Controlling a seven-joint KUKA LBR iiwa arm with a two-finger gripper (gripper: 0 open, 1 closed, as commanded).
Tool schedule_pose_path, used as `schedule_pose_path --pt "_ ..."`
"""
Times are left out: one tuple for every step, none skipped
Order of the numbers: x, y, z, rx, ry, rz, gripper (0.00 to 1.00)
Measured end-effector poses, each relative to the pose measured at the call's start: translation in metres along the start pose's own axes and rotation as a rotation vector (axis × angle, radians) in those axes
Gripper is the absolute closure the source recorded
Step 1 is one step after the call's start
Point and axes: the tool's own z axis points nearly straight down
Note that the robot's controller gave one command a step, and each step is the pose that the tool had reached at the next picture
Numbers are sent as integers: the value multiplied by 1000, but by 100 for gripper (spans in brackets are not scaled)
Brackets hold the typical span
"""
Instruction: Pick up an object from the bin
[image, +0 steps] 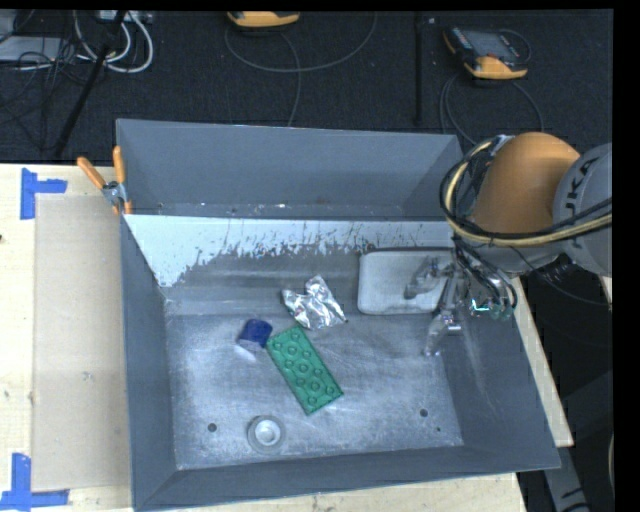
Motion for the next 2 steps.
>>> schedule_pose_path --pt "-4 77 40 2 -33 -11 0" --pt "-7 150 26 2 -33 -116 0"
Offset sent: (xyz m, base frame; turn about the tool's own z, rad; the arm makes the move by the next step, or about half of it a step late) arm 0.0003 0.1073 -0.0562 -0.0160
